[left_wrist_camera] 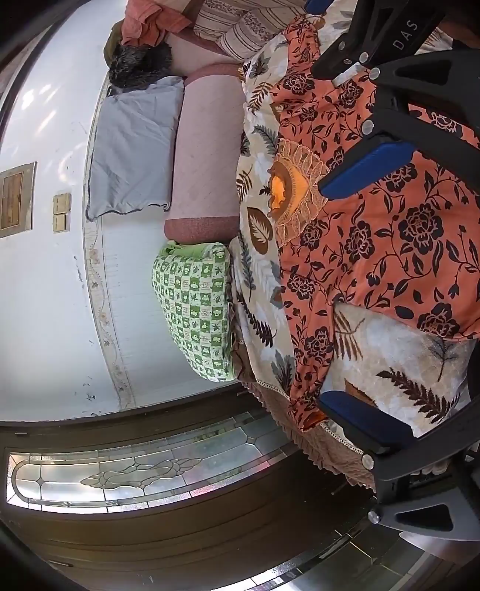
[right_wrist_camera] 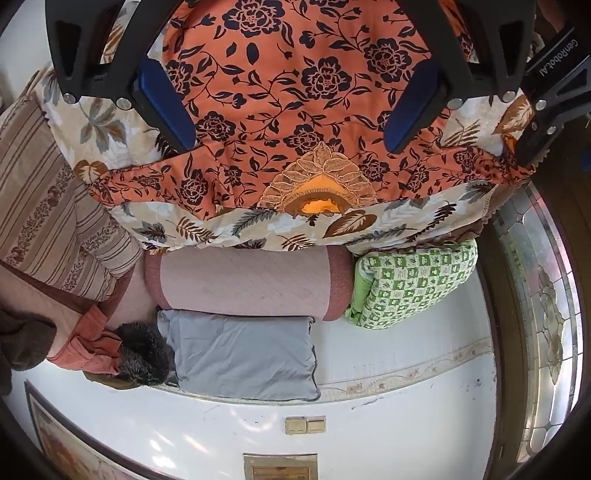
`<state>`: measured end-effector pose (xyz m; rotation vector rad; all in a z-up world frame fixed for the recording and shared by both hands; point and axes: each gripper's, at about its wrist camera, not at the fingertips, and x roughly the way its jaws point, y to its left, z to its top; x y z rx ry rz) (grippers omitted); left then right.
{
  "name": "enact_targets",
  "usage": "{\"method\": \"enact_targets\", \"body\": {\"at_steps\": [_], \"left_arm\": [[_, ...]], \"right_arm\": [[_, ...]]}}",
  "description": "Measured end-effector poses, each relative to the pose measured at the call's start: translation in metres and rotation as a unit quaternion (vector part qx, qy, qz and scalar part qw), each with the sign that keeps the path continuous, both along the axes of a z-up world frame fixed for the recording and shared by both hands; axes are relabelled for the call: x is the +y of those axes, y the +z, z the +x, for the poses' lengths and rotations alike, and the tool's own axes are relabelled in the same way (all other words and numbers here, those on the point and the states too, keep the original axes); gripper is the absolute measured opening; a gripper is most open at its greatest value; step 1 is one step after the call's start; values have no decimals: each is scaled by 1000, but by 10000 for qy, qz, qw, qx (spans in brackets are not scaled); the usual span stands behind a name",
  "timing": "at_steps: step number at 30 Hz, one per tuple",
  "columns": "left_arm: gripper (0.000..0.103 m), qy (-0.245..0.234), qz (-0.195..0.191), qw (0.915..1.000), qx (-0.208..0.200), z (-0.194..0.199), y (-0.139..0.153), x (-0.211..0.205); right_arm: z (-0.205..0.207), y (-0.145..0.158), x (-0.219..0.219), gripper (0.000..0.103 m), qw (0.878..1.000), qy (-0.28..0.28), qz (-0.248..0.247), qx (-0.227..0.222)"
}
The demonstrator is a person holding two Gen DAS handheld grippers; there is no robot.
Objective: Fold small clothes
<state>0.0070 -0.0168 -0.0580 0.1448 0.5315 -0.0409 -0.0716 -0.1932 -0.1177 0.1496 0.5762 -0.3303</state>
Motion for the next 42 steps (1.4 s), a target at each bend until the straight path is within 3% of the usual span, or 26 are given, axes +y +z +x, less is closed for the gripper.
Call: {"method": "enact_targets", "body": {"at_steps": [15, 33, 42], "left_arm": [[103, -26, -11, 10000, -29, -6, 1, 1], [103, 235, -25, 9997, -92, 7, -2, 17], [103, 335, -69, 9994, -20, 17, -7, 24]], "right_arm": [[-4, 8, 3, 103, 10000, -3, -58, -25], [5, -4, 2, 103, 10000, 46, -19, 53], [13, -4, 10, 103, 9994, 155, 317, 1]]}}
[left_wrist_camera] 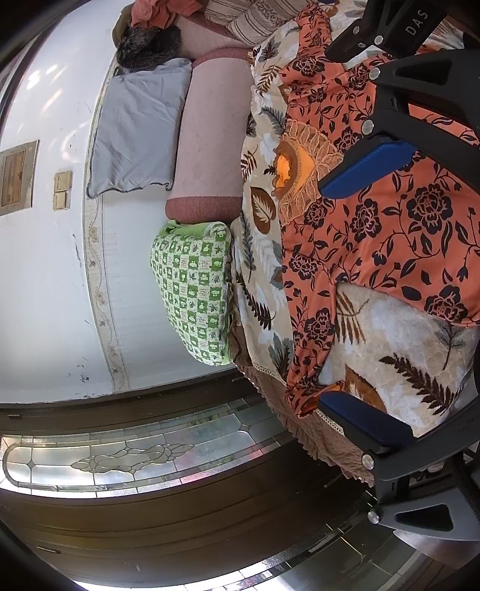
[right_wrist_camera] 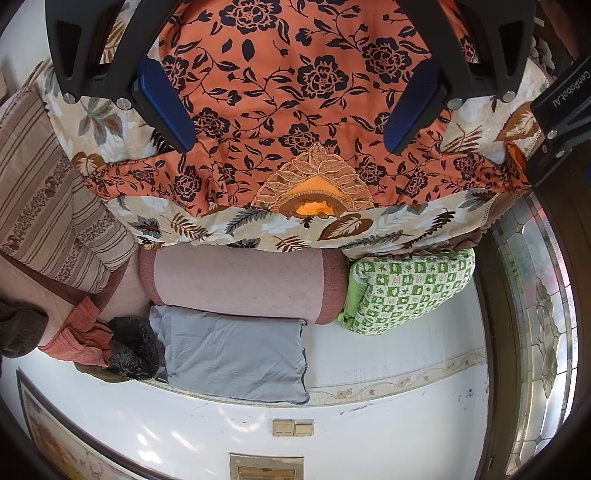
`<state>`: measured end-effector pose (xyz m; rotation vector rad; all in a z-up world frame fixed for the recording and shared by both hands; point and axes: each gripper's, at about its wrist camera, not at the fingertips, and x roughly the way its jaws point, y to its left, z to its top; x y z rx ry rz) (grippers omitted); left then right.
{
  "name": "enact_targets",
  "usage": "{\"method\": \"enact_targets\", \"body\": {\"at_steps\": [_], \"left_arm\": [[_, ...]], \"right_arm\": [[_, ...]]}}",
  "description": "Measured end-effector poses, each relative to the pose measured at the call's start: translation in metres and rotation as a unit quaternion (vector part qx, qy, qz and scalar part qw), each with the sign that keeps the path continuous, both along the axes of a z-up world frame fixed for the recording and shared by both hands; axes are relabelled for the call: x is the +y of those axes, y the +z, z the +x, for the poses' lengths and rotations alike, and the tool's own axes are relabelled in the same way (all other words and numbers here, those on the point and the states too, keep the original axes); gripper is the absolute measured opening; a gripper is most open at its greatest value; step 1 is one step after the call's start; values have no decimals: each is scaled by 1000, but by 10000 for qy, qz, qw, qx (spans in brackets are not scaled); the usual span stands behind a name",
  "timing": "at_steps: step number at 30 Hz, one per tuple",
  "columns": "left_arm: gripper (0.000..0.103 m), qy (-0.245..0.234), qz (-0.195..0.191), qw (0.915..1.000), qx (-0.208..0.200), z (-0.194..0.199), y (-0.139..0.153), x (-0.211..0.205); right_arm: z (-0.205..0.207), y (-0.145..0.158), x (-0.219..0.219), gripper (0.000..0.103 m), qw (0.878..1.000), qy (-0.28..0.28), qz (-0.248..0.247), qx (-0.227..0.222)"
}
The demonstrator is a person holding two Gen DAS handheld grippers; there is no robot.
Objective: Fold small clothes
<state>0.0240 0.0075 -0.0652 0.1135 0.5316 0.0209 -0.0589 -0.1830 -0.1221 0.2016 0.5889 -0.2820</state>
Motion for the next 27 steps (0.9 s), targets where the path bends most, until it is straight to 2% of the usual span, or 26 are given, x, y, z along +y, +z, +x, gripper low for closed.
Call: {"method": "enact_targets", "body": {"at_steps": [12, 16, 18, 21, 23, 27], "left_arm": [[103, -18, 124, 9998, 144, 19, -14, -11], [103, -213, 79, 9985, 496, 44, -34, -24], [103, -342, 103, 9959, 834, 67, -57, -36], [103, -514, -48, 9877, 1474, 104, -98, -55], [103, -524, -166, 9818, 1820, 130, -125, -70], [103, -418, -323, 9799, 1926, 162, -155, -99]], "right_arm": [[13, -16, -4, 103, 9995, 5, -107, 299], [22, -28, -13, 103, 9987, -32, -73, 508], [27, -39, -25, 103, 9986, -7, 60, 516], [38, -60, -59, 103, 9981, 23, 332, 514], [41, -73, -99, 103, 9969, -69, 620, 480], [33, -93, -204, 103, 9909, -775, 1060, 294]]}}
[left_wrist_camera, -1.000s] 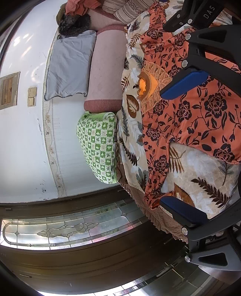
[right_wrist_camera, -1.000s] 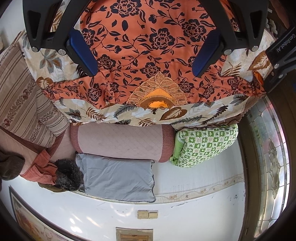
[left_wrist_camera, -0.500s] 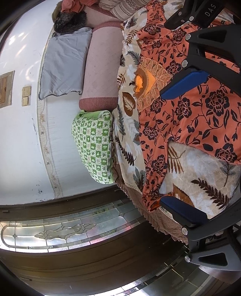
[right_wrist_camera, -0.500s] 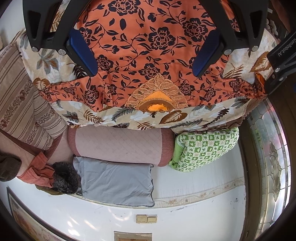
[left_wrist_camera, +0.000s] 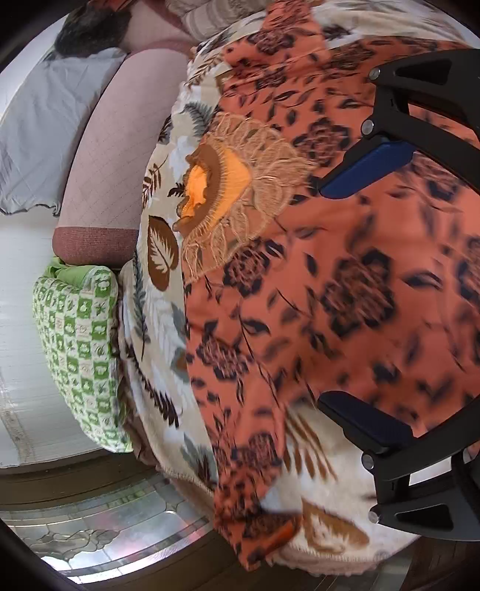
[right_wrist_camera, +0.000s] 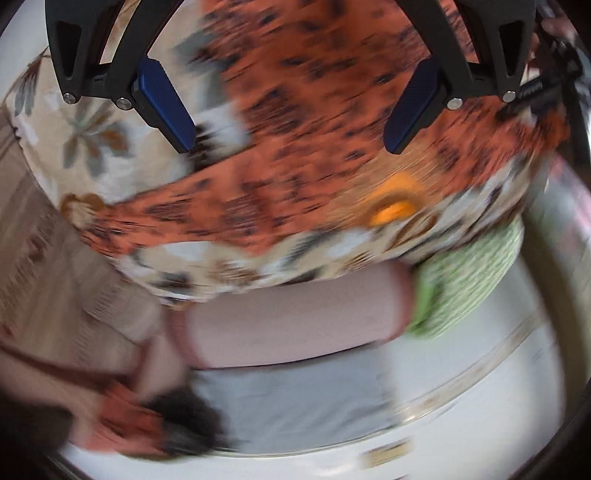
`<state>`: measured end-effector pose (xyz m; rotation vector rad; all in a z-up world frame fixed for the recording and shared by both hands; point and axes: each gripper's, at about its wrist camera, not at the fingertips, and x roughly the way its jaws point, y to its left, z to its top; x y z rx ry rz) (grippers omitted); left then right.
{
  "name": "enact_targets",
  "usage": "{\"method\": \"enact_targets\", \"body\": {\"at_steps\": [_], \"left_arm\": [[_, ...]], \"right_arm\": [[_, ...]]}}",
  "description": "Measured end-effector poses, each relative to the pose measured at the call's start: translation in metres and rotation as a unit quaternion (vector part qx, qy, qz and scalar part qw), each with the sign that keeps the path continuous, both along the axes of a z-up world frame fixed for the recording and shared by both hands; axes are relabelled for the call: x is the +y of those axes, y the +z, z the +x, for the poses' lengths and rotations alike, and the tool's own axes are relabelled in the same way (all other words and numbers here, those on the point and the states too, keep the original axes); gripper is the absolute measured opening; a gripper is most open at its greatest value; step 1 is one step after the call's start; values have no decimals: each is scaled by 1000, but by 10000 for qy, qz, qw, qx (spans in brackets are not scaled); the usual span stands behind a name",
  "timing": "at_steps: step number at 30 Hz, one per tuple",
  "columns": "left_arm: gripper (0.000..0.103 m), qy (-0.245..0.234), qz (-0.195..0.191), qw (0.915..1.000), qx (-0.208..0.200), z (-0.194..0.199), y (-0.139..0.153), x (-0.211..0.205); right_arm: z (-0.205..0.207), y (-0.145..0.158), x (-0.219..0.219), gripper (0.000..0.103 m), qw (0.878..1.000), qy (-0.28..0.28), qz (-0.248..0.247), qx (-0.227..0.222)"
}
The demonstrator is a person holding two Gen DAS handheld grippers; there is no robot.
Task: Fold small clothes
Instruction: 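Grasp the cuff of one blouse sleeve with the right tool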
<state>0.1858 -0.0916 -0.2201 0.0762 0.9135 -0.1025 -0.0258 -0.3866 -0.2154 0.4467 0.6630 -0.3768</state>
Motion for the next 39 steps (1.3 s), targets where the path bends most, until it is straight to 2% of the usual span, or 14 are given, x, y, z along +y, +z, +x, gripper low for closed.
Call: {"method": "enact_targets", "body": {"at_steps": [3, 6, 9, 13, 14, 16, 20, 21, 22, 24, 25, 27, 32, 39], "left_arm": [[103, 44, 39, 9999, -158, 16, -10, -18], [103, -56, 153, 9994, -312, 21, -21, -28], [103, -229, 376, 9984, -352, 31, -36, -33], [103, -257, 622, 9964, -510, 41, -45, -36], [103, -259, 620, 9963, -541, 43, -45, -36], [103, -266, 647, 9958, -596, 46, -46, -39], [103, -270, 792, 9947, -592, 52, -53, -45], [103, -272, 808, 9947, -576, 53, -55, -46], [103, -278, 825, 9947, -546, 54, -57, -47], [103, -268, 858, 9945, -542, 54, -59, -48], [103, -256, 860, 9944, -554, 54, -58, -47], [103, -171, 836, 9944, -625, 54, -53, -43], [103, 116, 576, 9949, -822, 51, -29, -21], [103, 761, 557, 9876, -1252, 47, 2, 31]], "right_arm": [[-10, -22, -96, 103, 9958, -656, 604, -205], [-20, -47, -182, 103, 9834, -1125, 1359, -415], [-34, -74, -253, 102, 9515, -1689, 2415, -888], [-37, -115, -317, 84, 8915, -2463, 3475, -1541], [-33, -123, -328, 81, 8805, -2592, 3623, -1618], [-24, -132, -344, 72, 8729, -2769, 3685, -1597], [0, -128, -369, 59, 8739, -3005, 3469, -1601], [9, -124, -372, 48, 8802, -2999, 3373, -1467], [24, -118, -376, 29, 8929, -2968, 3150, -1240], [39, -112, -382, 12, 9018, -2979, 2942, -1069], [44, -105, -378, 9, 9021, -2976, 2917, -1125], [47, -90, -374, 7, 9061, -2929, 2764, -1295], [71, -5, -334, 7, 9204, -2306, 2530, -1886], [112, 125, -204, 7, 9362, -790, 2186, -2636]]}}
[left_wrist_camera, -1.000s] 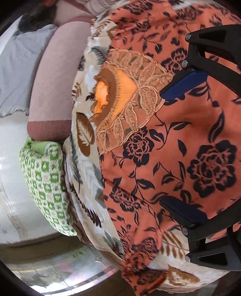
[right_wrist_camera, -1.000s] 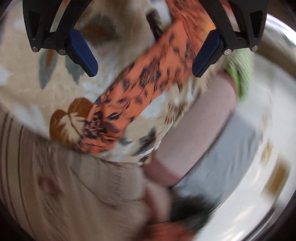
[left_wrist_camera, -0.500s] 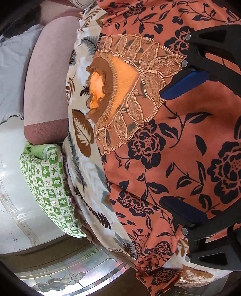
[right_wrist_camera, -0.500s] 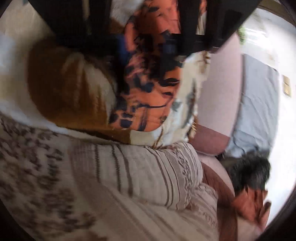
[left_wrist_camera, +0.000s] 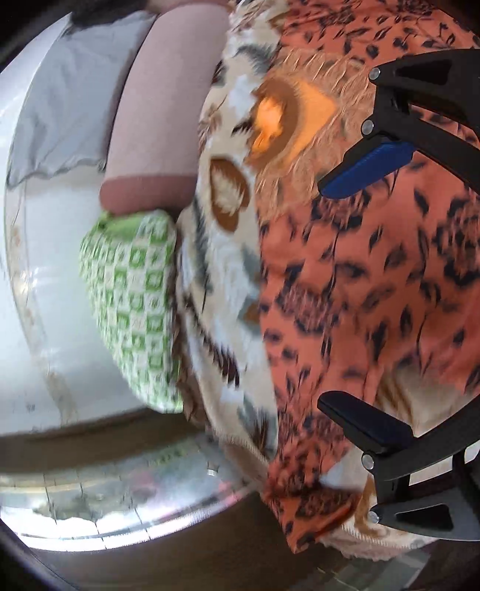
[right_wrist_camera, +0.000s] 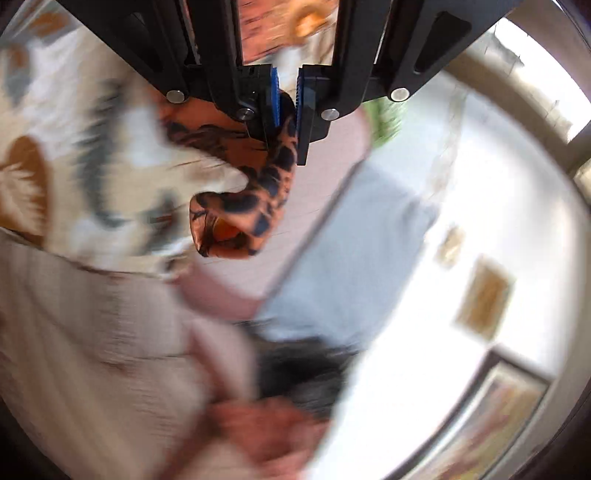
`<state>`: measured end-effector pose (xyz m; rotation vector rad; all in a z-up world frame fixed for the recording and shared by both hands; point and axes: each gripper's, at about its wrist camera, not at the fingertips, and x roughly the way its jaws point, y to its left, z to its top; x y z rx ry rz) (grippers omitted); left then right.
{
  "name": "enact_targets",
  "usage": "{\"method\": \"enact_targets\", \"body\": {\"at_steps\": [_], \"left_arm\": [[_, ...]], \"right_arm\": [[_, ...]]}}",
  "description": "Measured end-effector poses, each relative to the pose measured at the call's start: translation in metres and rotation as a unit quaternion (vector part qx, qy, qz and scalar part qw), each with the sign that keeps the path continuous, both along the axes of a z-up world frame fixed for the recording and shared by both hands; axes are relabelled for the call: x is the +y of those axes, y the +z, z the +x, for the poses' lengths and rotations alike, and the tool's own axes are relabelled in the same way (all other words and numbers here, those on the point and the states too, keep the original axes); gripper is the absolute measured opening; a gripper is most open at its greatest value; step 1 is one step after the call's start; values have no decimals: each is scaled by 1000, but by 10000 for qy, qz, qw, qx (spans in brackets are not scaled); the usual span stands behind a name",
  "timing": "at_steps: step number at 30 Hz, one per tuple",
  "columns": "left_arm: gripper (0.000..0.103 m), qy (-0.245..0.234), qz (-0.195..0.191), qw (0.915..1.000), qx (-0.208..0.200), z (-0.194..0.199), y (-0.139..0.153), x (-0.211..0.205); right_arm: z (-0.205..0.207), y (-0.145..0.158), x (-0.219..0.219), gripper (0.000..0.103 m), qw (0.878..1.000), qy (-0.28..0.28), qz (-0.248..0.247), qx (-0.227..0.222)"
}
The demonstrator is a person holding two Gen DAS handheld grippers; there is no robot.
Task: Fold small clothes
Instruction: 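Grasp the cuff of one blouse sleeve with the right tool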
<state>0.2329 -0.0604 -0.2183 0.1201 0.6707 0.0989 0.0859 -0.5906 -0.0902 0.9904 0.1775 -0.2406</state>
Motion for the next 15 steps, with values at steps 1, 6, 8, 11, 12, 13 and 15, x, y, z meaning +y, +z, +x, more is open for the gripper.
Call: {"method": "enact_targets", "body": {"at_steps": [1, 6, 8, 11, 12, 13, 15], "left_arm": [[103, 70, -17, 10000, 13, 1, 1, 6], [103, 536, -261, 9976, 365, 11, -3, 58], [103, 690, -273, 9965, 377, 12, -4, 73], [103, 916, -155, 9950, 368, 13, -7, 96], [103, 973, -113, 9944, 408, 15, -9, 104], [103, 1007, -101, 9938, 452, 17, -10, 110], [103, 1102, -141, 9921, 579, 22, -14, 124]], "right_arm": [[11, 15, 26, 7, 9996, 238, -129, -63], [58, 50, 163, 7, 9889, 1378, -554, -87], [91, 44, 217, 7, 9814, 1840, -536, 49], [135, 15, 276, 7, 9713, 2264, -640, 339], [153, 0, 300, 7, 9670, 2429, -598, 478], [172, -15, 313, 7, 9637, 2525, -604, 625], [204, -50, 339, 10, 9553, 2676, -755, 1006]]}}
